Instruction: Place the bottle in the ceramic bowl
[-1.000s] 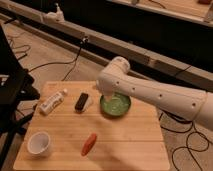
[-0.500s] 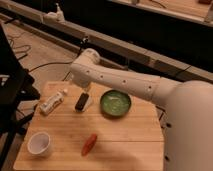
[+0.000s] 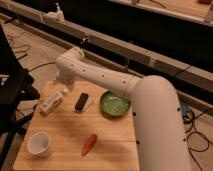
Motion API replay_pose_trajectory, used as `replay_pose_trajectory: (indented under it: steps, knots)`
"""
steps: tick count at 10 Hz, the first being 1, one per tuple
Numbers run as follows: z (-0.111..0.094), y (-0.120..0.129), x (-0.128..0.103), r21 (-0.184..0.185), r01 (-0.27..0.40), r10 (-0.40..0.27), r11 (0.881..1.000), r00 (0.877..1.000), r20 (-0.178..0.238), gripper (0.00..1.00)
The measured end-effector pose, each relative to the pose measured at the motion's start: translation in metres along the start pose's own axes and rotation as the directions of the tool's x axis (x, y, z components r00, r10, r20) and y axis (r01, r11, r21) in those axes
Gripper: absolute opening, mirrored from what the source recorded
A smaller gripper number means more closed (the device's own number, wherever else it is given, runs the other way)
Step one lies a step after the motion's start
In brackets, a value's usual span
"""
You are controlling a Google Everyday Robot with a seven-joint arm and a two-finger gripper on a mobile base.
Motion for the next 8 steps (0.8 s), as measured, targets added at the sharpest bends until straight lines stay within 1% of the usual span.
replay_pose_trajectory:
  steps: [1,2,3,6,7,8]
  knots:
    - [0.011,-0.007,-0.011,0.006,0.026,-0.026,1.000,0.999,0.041,0.62]
    - [0.022,-0.013,-0.023,0.016,0.054,-0.055,0.998,0.995,0.086,0.62]
    - [0.025,-0.014,-0.025,0.018,0.060,-0.062,0.998,0.994,0.095,0.62]
    - [0.025,-0.014,-0.025,0.019,0.056,-0.058,0.998,0.993,0.100,0.62]
    - [0.034,-0.009,-0.025,0.018,0.039,-0.041,0.999,0.991,0.124,0.62]
    - [0.049,-0.005,-0.026,0.013,0.017,-0.019,1.000,0.987,0.159,0.62]
